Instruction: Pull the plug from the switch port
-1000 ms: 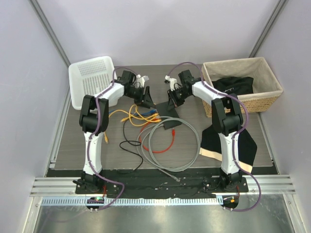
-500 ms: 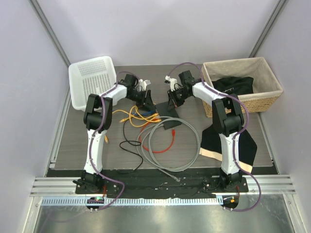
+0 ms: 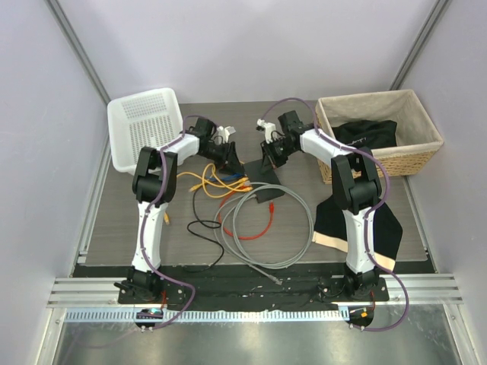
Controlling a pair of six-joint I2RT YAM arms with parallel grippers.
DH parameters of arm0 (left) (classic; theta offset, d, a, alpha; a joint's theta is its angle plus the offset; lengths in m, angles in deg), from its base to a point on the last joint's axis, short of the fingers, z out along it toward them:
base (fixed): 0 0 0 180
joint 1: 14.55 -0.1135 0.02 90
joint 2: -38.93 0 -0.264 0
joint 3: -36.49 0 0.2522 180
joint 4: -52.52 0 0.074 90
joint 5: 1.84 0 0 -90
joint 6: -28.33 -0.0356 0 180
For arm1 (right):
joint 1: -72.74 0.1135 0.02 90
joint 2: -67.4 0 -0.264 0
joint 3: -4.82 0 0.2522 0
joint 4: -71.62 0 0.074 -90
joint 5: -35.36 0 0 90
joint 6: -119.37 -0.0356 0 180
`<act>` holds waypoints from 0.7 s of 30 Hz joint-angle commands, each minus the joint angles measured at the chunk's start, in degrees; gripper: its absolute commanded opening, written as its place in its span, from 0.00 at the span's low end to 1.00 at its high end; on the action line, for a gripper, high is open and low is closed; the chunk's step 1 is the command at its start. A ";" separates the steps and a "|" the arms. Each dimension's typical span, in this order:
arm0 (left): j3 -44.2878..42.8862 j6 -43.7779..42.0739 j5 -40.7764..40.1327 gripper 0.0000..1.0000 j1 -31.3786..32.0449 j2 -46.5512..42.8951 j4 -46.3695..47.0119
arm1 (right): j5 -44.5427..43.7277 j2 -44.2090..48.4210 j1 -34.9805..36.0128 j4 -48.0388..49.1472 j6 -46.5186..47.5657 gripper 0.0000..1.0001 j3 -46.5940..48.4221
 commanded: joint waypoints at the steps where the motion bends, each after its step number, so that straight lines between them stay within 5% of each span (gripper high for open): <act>1: -1.21 0.99 0.21 0.33 0.19 1.21 1.56 | -6.40 -2.89 1.79 -3.25 2.03 0.01 -3.24; 5: -1.38 1.26 0.47 0.27 0.10 1.39 1.65 | -6.58 -2.89 2.23 -3.43 2.55 0.01 -3.41; 10: -3.39 0.12 2.49 0.00 0.10 2.27 0.77 | -7.19 -2.89 2.58 -3.51 3.26 0.01 -3.85; 21: -1.84 -1.12 9.96 0.00 -0.69 3.24 1.20 | -7.98 -2.89 2.85 -3.69 3.96 0.01 -4.65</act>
